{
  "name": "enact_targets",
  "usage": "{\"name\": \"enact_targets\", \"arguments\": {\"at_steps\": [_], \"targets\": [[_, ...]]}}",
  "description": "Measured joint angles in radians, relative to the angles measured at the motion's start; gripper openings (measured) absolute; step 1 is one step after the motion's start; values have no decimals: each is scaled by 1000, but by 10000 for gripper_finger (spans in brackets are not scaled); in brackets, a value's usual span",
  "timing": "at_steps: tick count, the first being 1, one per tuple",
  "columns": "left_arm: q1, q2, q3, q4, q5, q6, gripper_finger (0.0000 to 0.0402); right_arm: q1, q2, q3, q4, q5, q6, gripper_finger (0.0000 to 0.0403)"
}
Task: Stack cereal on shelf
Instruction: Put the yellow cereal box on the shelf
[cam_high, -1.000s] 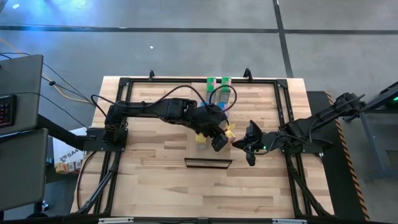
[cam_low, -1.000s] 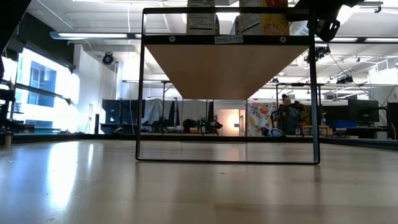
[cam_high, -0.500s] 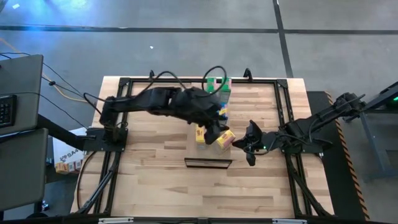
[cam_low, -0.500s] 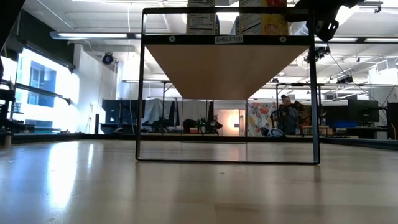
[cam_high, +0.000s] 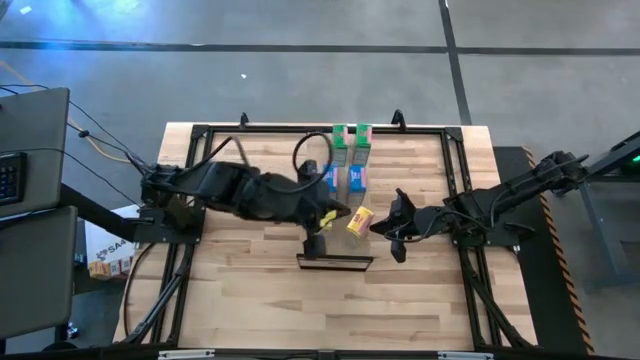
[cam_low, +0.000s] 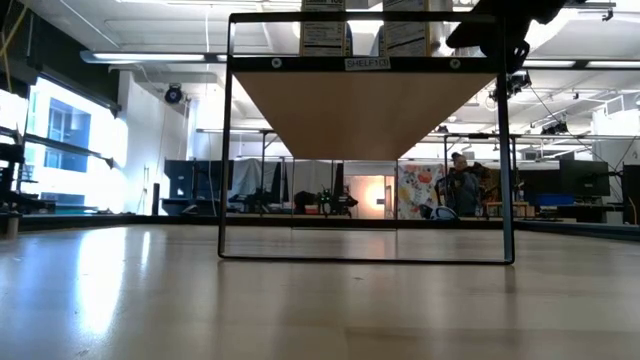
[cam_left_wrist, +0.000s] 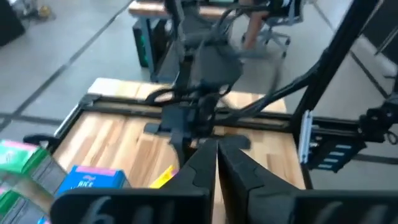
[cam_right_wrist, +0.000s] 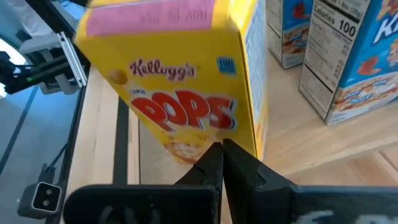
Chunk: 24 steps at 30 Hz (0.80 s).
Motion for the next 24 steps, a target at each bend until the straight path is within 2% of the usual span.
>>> {"name": "enact_targets", "arguments": {"at_steps": [9, 11, 16, 24], "targets": [[-57, -13, -2, 42, -13, 35, 1, -9, 2, 0, 16, -24, -13, 0], [-62, -18, -44, 101, -13, 28, 0, -9, 2, 0, 15, -26, -13, 0], [-69, -84, -248, 308, 41, 25, 0, -9, 2, 0, 24, -30, -21, 0], [-68, -382, -747, 736, 44, 9, 0, -11, 2, 0, 34, 18, -21, 0]]}}
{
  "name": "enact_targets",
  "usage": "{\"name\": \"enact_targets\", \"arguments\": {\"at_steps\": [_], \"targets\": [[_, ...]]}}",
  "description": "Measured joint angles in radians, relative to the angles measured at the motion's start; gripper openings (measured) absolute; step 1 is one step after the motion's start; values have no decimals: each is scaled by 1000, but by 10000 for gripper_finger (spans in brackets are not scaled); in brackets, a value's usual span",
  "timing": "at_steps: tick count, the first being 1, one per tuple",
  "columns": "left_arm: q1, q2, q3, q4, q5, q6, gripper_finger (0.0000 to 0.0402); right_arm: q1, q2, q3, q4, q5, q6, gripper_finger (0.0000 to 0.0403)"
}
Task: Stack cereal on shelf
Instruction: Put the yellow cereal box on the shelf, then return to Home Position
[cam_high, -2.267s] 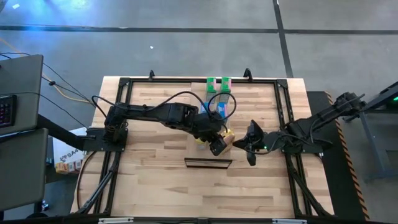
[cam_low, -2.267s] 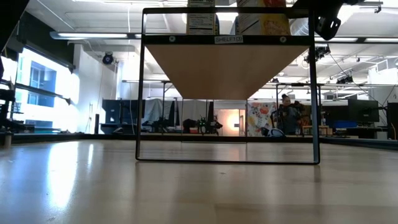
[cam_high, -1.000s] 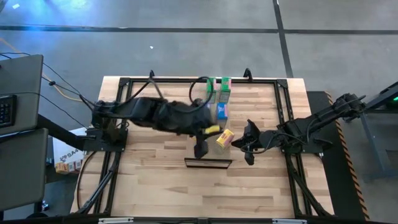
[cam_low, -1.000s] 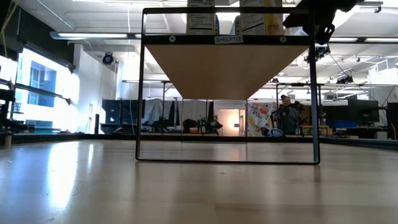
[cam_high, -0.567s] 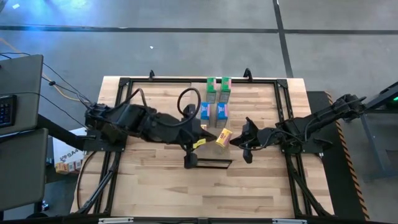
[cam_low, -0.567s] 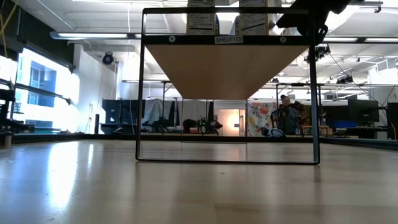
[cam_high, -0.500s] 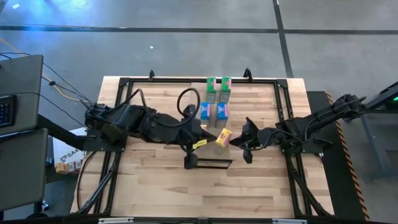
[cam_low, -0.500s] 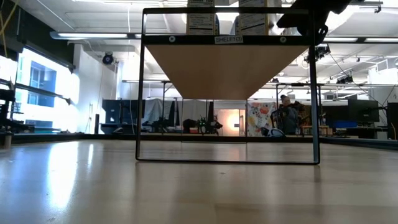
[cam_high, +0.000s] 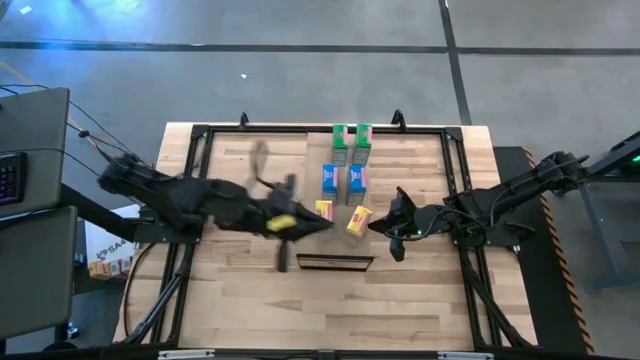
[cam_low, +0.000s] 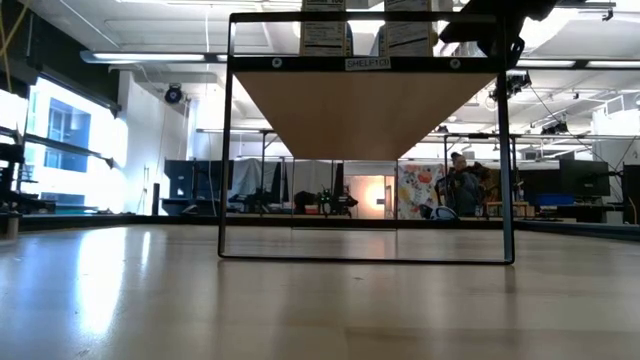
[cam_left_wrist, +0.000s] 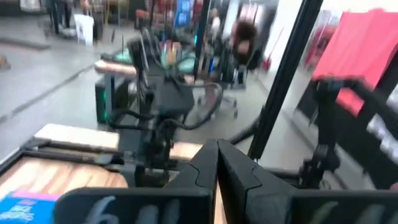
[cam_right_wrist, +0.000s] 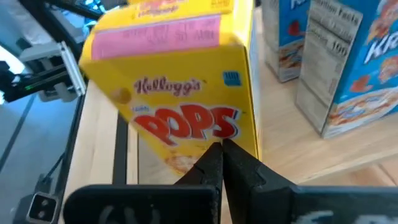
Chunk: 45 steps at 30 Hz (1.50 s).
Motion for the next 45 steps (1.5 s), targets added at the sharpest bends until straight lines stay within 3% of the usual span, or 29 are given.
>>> {"name": "enact_targets", "arguments": {"at_steps": [6, 12, 19, 30, 45], "targets": [[0, -246, -343, 296, -23, -7, 0, -33, 8, 0, 12, 8, 18, 0], [40, -437, -606, 392, -32, -64, 0, -79, 18, 0, 31, -3, 19, 0], [72, -603, -790, 420, -26, -81, 0, -122, -8, 0, 11, -28, 17, 0], [192, -877, -1095, 547, 178, -82, 0, -218, -127, 0, 10, -115, 53, 0], [235, -1329, -1472, 637, 216, -193, 0, -234, -151, 0, 10, -164, 109, 0]]}}
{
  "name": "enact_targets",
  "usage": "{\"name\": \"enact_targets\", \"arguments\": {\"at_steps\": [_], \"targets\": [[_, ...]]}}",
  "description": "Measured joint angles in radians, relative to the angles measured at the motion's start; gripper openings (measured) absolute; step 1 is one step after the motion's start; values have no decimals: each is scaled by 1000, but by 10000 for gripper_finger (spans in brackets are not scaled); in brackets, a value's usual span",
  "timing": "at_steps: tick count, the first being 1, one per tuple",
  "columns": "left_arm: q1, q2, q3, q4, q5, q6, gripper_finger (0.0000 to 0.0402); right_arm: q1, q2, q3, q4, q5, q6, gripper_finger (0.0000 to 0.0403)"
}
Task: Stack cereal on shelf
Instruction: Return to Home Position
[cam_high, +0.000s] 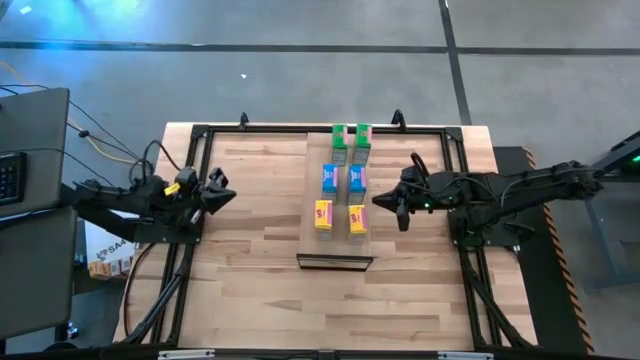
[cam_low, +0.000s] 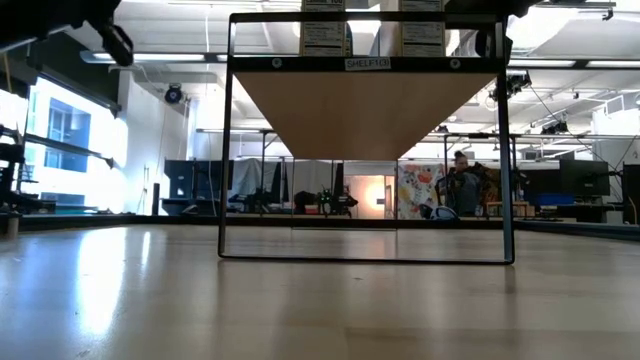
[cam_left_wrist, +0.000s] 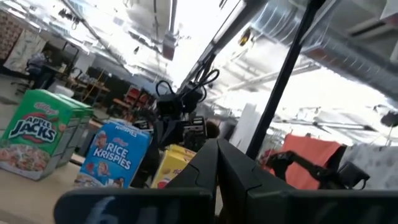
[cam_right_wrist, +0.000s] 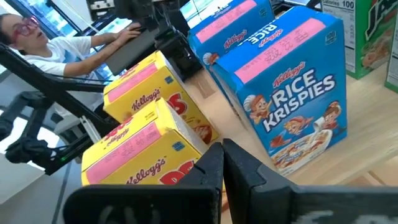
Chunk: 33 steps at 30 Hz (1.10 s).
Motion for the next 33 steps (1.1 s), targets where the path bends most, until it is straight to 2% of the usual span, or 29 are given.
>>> {"name": "enact_targets", "arguments": {"at_steps": [6, 9, 15, 20, 33], "targets": [[0, -138, -73, -10, 6, 9, 0, 0, 0, 0, 0, -52, 28, 0], [1, -141, -118, 22, 18, 21, 0, 0, 0, 0, 0, -73, 51, 0], [3, -141, -121, -10, 48, 37, 0, 0, -17, 0, -1, -79, 68, 0], [6, -141, -120, -74, 56, 50, 0, 1, -58, 0, 0, -20, 64, 0], [6, -141, -120, -91, 68, 34, 1, 1, -253, 0, -76, 44, -164, 0]]}}
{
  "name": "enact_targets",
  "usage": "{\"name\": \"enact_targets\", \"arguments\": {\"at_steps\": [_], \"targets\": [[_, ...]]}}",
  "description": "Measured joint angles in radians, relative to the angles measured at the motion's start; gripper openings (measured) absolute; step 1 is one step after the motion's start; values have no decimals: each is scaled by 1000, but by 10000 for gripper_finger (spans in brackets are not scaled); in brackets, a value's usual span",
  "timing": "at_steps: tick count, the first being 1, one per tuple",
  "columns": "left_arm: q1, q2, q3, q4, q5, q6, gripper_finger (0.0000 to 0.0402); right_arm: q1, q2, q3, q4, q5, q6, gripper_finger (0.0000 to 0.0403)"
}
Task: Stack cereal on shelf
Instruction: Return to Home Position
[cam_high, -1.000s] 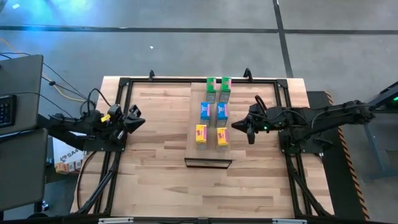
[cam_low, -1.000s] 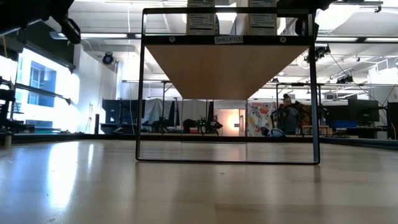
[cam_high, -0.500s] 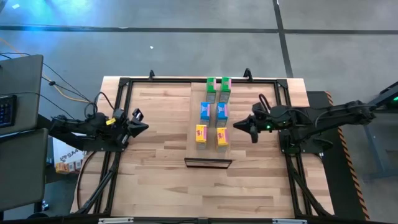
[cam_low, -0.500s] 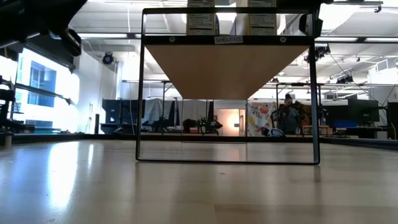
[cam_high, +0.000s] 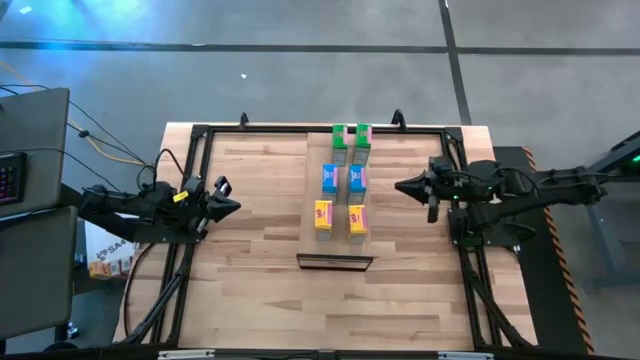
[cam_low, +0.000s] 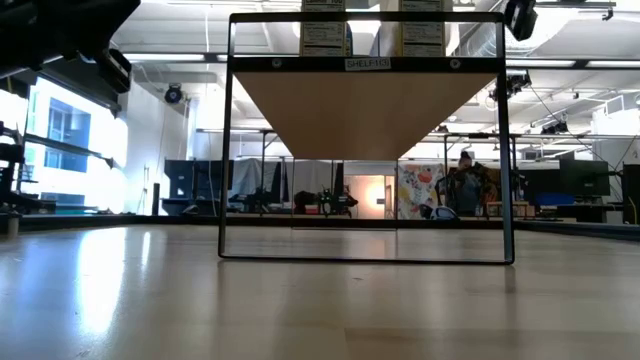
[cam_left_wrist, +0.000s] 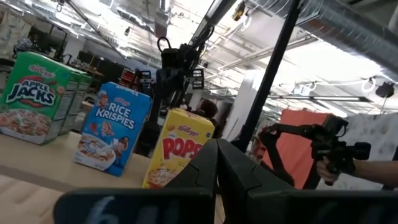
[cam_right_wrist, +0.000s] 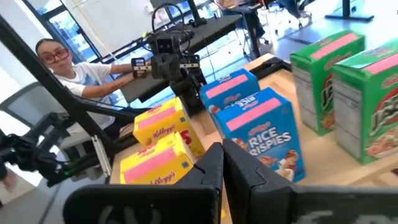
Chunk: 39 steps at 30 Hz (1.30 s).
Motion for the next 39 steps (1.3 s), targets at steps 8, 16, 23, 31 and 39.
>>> {"name": "enact_targets", "arguments": {"at_steps": [8, 16, 23, 31, 39], "targets": [[0, 0, 0, -1, -1, -7, 1, 4, -141, -202, 136, -50, -83, 0], [0, 0, 0, -11, 0, -7, 1, 1, -431, -537, 296, -102, -84, 0], [0, 0, 0, -66, 0, -8, 1, 1, -656, -685, 306, -118, -92, 0], [0, -1, 1, -311, 0, -8, 1, 2, -636, -744, 309, -187, -131, 0], [0, -1, 1, -320, 11, -7, 1, 2, -621, -744, 308, -186, -247, 0]]}}
